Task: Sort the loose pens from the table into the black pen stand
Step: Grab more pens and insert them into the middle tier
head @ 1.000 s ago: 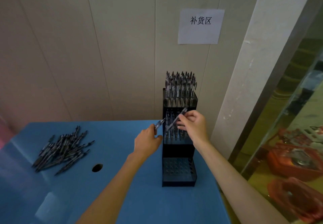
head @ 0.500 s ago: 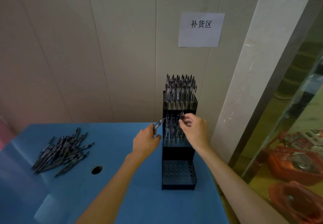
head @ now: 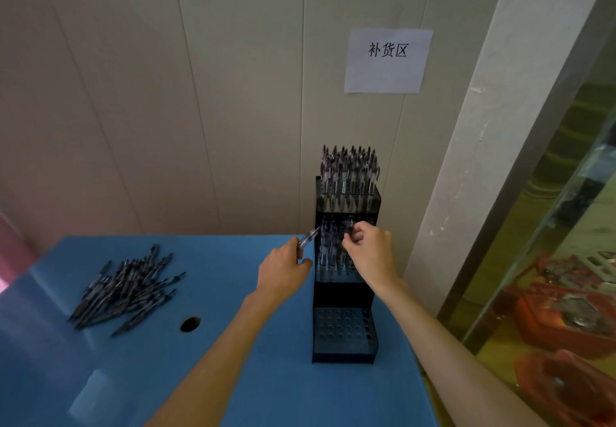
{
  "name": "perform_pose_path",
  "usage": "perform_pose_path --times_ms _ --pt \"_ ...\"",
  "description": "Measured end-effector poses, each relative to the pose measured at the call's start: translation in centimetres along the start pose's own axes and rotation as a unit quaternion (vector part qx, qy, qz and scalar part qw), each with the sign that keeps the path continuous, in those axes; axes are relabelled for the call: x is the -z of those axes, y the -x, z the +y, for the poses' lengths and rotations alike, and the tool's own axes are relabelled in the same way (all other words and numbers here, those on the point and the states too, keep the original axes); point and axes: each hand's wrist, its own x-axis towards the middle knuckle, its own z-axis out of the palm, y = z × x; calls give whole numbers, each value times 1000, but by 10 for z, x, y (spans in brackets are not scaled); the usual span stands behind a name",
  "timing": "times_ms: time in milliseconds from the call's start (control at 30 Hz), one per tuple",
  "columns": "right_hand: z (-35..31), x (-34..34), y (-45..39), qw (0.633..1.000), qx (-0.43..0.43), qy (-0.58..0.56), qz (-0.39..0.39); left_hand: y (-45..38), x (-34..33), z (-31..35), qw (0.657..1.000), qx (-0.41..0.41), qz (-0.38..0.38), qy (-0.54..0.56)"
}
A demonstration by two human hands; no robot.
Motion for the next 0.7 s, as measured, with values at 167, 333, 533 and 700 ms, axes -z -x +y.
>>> perform_pose_path --times_ms 167,333,533,700 --pt "6 -2 2 1000 -8 9 -14 0 3 2 1000 -2 -1 2" --pt "19 -14 12 997 -28 28 -71 0 3 3 1000 -8 -2 5" --pt "19 -9 14 995 -42 52 -76 -1 0 10 1000 -17 -3 -1" --pt "10 11 17 991 -75 22 -112 0 -3 17 1000 -27 -2 10"
